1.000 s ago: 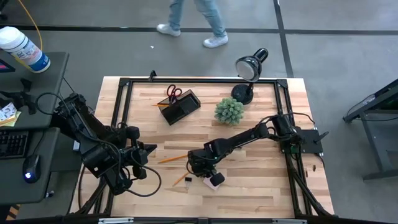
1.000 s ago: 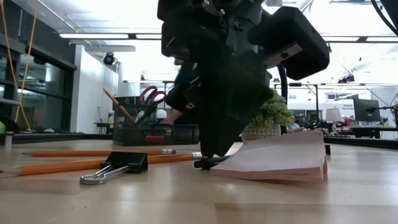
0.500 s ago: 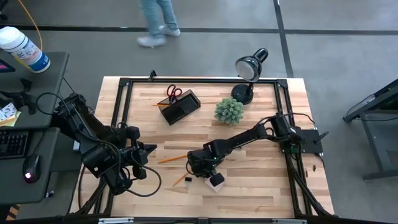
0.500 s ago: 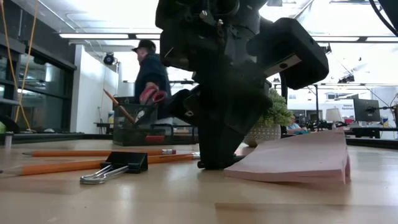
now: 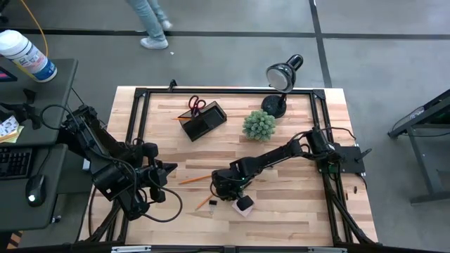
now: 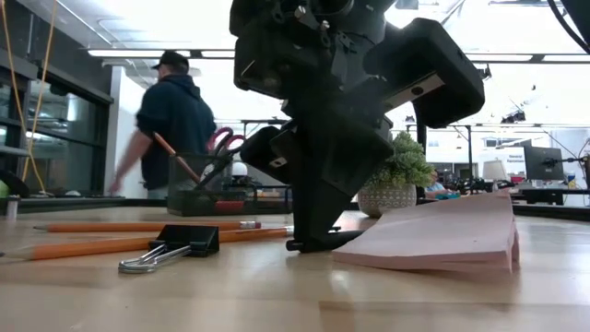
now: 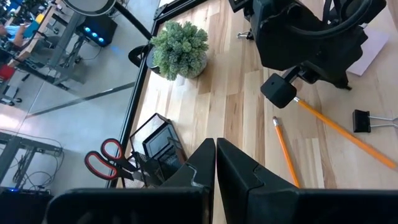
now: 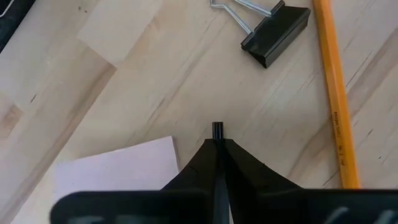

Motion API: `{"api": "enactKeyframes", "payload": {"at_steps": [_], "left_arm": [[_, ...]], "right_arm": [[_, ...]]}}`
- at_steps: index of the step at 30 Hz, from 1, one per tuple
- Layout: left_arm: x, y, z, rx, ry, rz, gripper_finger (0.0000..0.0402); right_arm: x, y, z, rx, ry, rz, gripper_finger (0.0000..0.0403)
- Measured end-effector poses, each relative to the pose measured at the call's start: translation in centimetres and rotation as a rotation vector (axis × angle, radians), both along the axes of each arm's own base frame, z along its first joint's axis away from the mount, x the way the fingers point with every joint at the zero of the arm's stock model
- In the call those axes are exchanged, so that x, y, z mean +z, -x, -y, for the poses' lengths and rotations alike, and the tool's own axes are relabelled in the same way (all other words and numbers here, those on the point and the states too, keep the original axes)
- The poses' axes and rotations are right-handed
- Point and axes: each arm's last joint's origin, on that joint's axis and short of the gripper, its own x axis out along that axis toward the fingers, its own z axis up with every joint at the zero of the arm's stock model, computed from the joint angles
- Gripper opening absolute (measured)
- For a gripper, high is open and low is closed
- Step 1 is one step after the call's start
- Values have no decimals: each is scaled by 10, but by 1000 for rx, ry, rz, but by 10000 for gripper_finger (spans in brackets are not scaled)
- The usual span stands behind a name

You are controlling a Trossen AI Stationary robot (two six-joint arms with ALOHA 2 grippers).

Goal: Pick and place office supplies into organizer

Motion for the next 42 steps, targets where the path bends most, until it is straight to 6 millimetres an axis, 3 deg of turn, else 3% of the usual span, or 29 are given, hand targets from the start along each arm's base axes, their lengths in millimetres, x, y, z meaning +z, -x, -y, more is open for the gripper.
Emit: {"api": "enactKeyframes", "payload": {"at_steps": [12, 26, 33, 42], "left_arm": [[-2, 1, 0, -13, 42, -56, 5], [-4, 3, 2, -34, 100, -121, 5], [-4, 11, 12, -85, 116, -129, 5], [-4, 15, 16, -79, 139, -99, 5]], "right_arm": [[4, 1, 2, -22, 5, -7, 9], [56, -21, 12, -19, 139, 100, 12], [99, -46, 47, -135, 254, 277, 10], [159, -74, 133, -379, 320, 612, 11]]}}
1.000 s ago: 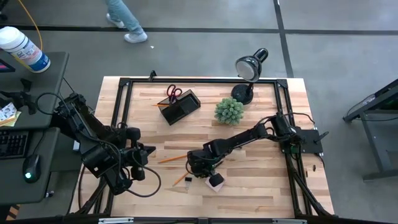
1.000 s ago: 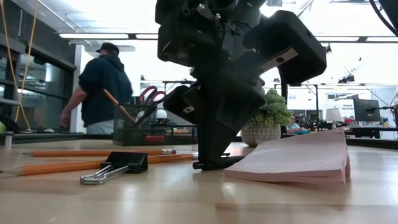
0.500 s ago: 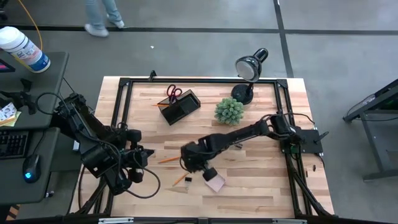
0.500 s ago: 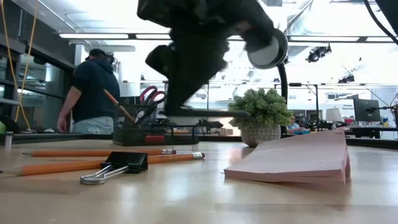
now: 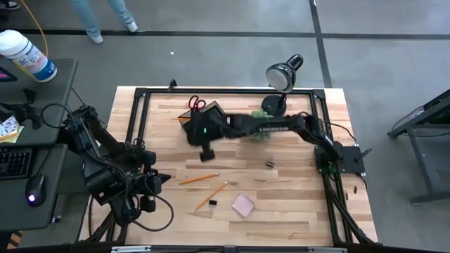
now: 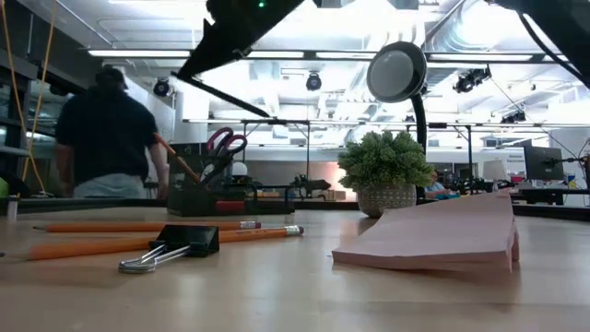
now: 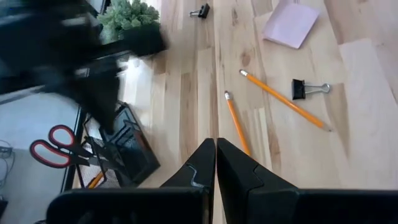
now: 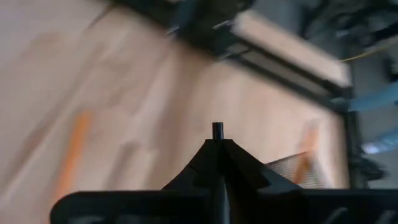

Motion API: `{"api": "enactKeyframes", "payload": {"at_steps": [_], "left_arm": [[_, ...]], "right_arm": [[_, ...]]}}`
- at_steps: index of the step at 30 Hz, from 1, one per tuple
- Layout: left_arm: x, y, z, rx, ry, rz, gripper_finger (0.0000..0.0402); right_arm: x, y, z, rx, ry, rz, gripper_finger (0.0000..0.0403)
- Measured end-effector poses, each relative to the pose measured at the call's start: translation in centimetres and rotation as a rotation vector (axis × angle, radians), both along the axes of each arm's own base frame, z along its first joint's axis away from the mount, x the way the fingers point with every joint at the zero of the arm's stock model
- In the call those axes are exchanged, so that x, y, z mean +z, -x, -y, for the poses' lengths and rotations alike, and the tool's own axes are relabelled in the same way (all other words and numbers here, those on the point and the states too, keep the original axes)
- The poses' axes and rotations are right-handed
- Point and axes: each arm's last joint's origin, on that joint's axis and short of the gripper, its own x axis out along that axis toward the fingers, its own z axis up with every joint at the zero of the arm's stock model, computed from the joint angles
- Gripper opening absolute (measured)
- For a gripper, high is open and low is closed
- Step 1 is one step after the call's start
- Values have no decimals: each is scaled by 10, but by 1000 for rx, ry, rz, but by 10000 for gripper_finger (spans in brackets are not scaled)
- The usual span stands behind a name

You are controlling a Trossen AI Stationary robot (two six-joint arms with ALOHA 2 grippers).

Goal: Pick and place office supplies into organizer

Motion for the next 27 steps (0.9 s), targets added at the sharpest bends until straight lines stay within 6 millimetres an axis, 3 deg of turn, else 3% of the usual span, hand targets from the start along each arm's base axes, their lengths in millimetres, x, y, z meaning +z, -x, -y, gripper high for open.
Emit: {"api": "enactKeyframes", "payload": {"at_steps": [9, 14, 19, 27], "left_arm": [[1, -1, 0, 24, 4, 33, 5], [0, -1, 0, 27, 4, 34, 5], [1, -1, -1, 29, -1, 43, 5], [1, -1, -1, 31, -9, 52, 5]], "right_arm": [[31, -7, 86, -255, -218, 387, 13], [23, -15, 118, -311, -402, 539, 11], [4, -26, 132, -329, -506, 635, 14], [-32, -41, 137, -340, -565, 660, 15]]}}
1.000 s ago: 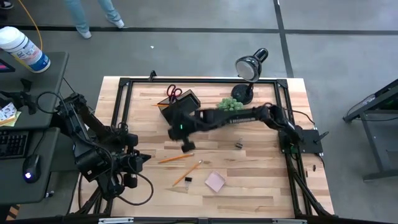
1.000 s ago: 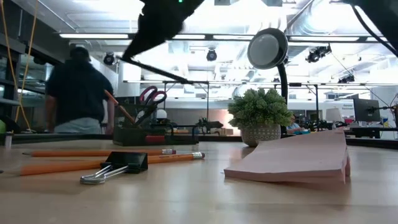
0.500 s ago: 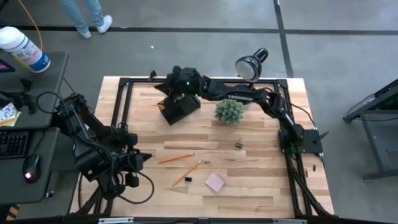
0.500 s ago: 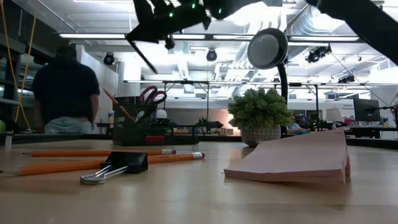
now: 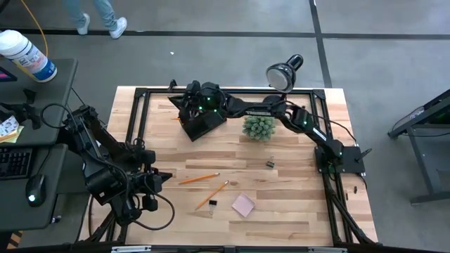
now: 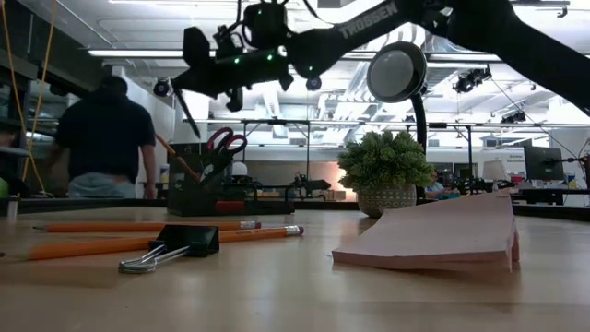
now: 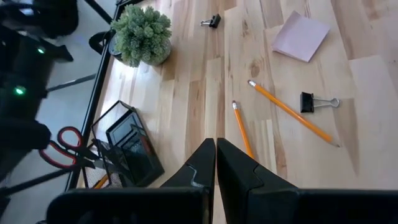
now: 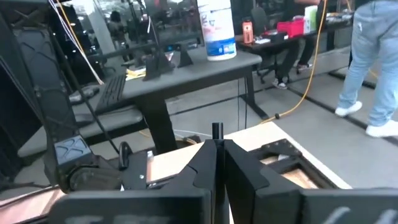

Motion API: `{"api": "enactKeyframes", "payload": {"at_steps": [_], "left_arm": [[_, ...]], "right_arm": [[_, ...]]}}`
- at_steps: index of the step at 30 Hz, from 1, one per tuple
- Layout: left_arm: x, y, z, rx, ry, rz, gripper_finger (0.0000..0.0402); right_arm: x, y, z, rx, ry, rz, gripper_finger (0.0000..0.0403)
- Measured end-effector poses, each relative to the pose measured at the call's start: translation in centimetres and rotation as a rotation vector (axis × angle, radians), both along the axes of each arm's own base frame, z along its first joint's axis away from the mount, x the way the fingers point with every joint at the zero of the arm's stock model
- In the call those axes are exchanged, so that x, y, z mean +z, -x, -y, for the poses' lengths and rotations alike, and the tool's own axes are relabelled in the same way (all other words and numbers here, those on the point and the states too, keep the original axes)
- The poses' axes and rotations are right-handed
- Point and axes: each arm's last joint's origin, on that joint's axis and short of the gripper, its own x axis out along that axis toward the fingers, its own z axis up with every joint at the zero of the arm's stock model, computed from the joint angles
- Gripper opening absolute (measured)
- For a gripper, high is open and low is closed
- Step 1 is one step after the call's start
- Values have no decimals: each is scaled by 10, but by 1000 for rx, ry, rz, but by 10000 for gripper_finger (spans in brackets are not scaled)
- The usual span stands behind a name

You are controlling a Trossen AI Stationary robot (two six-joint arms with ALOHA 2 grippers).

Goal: Pick and place office supplies into organizer

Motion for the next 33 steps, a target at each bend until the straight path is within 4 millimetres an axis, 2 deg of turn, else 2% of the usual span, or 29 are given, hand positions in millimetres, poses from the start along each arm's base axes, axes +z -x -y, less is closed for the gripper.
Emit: {"api": "enactKeyframes", "payload": {"at_steps": [6, 14, 23, 33], "left_arm": [[0, 0, 0, 0, -2, 2, 5], [0, 0, 0, 1, -2, 2, 5], [0, 0, 0, 0, -1, 2, 5], [0, 0, 0, -1, -6, -6, 5]], "right_arm": [[-21, -8, 2, -9, -20, 52, 16], [-36, -10, 15, 29, -34, 118, 16], [-36, -5, 29, 84, 6, 140, 16], [-37, -6, 25, 161, 87, 120, 22]]}}
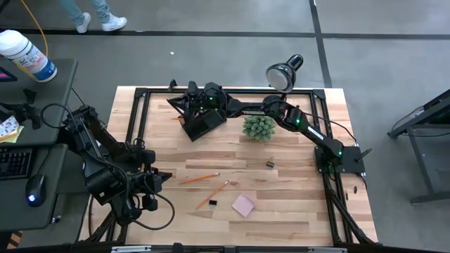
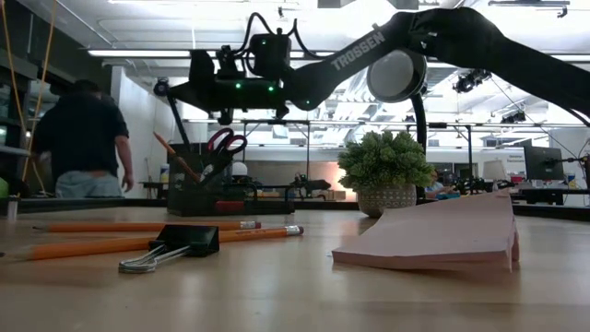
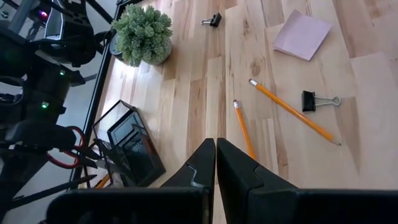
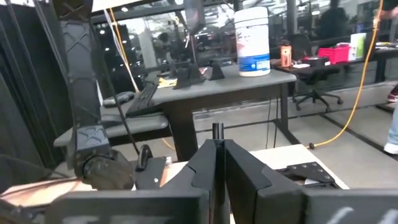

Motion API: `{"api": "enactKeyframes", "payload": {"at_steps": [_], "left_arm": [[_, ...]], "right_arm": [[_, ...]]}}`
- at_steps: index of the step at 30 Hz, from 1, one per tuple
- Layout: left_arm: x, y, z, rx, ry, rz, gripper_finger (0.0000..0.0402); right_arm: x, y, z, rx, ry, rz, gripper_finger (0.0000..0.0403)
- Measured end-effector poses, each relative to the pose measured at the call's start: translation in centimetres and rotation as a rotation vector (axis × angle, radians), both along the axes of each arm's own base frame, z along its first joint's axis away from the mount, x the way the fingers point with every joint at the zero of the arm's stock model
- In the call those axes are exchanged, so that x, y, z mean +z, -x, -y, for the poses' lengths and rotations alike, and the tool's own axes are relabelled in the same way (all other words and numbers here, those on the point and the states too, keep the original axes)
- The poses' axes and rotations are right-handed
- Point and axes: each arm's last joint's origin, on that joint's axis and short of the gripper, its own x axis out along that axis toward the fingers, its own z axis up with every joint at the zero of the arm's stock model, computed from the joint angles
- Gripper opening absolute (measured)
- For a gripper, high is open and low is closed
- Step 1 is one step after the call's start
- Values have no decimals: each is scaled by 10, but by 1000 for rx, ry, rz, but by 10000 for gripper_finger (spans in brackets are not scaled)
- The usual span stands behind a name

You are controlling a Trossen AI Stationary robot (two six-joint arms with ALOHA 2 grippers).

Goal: Pick and place office supplies into organizer

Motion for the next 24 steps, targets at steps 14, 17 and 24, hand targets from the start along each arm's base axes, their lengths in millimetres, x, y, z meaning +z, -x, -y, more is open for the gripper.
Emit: {"api": "enactKeyframes", "payload": {"at_steps": [14, 17, 24], "left_arm": [[0, 0, 0, -6, -11, -8, 5], [0, 0, 0, -12, -18, -12, 5], [0, 0, -1, -23, -30, -21, 5]], "right_arm": [[-5, 0, 0, 29, 11, -47, 57], [-5, 0, 0, 32, 6, -50, 55], [-5, 0, 0, 39, -22, -49, 53]]}}
